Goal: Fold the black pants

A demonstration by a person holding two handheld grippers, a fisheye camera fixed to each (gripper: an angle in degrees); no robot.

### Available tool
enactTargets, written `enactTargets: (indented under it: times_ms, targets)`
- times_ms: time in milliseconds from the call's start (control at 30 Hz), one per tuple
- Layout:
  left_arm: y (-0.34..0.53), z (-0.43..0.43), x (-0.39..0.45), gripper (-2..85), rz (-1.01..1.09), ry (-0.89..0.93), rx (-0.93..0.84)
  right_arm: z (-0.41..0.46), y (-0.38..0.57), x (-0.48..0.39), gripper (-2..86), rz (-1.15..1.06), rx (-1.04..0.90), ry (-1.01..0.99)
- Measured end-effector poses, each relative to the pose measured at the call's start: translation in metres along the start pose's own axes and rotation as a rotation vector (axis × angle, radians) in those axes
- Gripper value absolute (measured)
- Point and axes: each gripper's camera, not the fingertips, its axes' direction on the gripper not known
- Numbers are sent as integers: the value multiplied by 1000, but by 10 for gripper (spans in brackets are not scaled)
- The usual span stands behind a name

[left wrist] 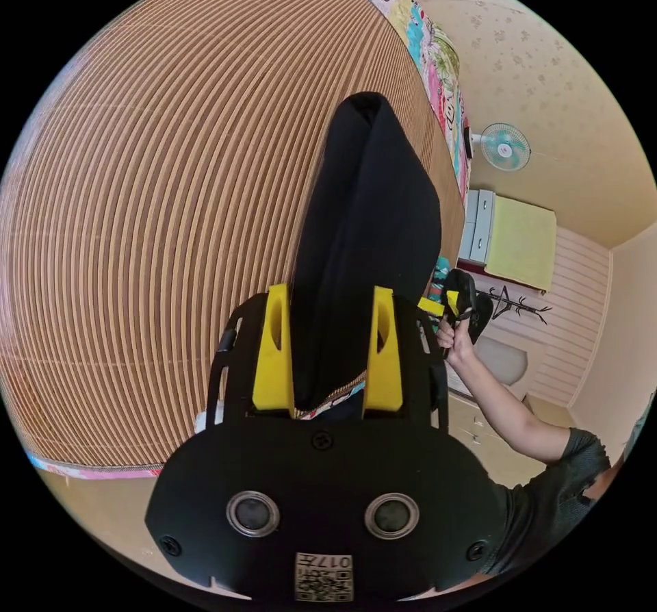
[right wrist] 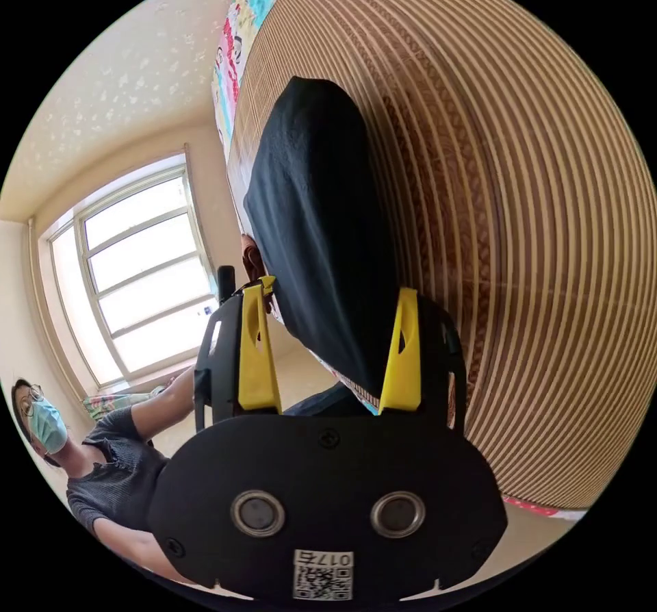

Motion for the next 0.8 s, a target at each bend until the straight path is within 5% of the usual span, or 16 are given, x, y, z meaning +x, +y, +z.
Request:
enactTargets:
  times_ms: [200,300,433,633,800]
  targets:
    - [-29,-4,-17,133,51,-22,-19,35,-46,7,153,-36,-88,17]
    - [-23,0,-41,91,-10,135,-53,37,-39,30,124,18,-50,-164]
    - [3,-2,-41,69,33,109,-45,34,2,44,109,26,-32,-352]
    - [59,21,18,65,233,49,-278,-11,87,56,95,115,31,-439]
    - [92,55,98,65,335,179,-358,-84,144,49,85,58,162,-440]
